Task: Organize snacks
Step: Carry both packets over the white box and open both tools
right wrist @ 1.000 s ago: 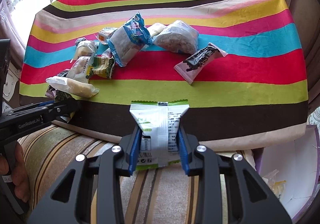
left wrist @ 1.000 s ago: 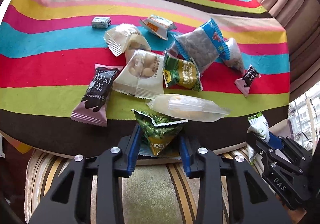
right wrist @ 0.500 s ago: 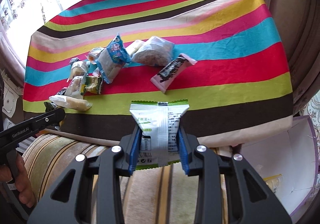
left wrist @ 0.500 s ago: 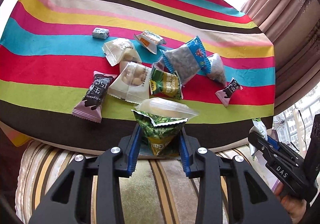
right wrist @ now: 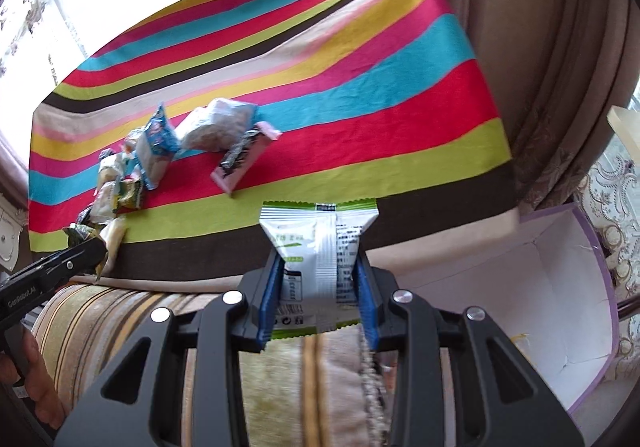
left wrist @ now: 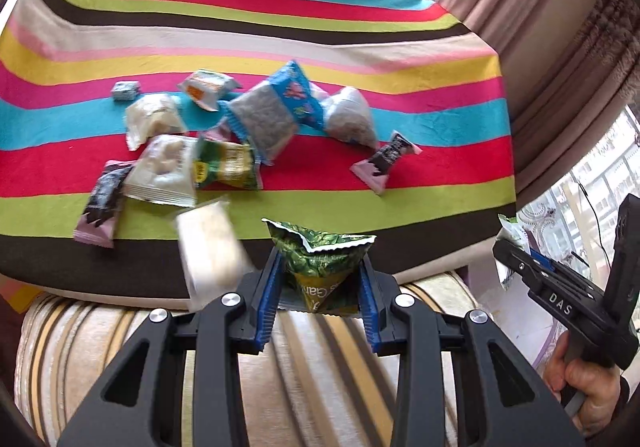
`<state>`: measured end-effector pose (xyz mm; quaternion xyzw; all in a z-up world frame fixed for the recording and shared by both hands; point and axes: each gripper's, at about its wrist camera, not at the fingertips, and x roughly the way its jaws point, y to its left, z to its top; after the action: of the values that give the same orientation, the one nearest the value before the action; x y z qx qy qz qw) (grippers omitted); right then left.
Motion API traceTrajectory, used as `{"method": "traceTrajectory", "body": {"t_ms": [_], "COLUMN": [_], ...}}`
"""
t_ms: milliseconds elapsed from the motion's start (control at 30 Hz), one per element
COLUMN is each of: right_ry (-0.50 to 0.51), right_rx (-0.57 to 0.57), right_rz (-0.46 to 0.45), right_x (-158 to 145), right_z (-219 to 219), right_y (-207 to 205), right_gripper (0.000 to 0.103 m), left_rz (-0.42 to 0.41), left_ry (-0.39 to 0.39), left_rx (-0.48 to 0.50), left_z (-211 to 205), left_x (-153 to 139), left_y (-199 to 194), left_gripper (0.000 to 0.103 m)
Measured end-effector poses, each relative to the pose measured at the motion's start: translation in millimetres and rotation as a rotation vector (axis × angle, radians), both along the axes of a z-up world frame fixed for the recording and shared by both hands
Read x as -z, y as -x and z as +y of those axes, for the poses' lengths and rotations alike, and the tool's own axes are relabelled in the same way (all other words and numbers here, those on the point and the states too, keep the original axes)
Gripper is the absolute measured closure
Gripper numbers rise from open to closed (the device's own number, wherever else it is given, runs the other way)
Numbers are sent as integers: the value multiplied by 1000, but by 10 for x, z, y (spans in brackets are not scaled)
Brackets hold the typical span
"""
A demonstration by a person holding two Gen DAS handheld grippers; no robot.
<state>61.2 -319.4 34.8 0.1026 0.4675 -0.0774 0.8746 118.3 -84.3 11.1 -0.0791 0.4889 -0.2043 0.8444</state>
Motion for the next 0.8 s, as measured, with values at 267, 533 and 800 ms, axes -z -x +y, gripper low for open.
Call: {"method": "traceTrajectory", "body": {"t_ms": [267,533,800], "right_ry": [11,45,105], "right_rx": [108,203,282], "right_rz": [3,3,1], "right_x": [64,155,236], "right_z": [-516,-915,-1204], "right_y": [237,475,729], "right_gripper": [69,69,68], "left_rz": [-6,29,106], "left_ry": [5,46,71], "left_rx": [118,299,439], "left_z": [-572,-1308,-1936], "left_x": [-21,3,171], "left_y": [81,239,320], "left_gripper": [70,70,70]}}
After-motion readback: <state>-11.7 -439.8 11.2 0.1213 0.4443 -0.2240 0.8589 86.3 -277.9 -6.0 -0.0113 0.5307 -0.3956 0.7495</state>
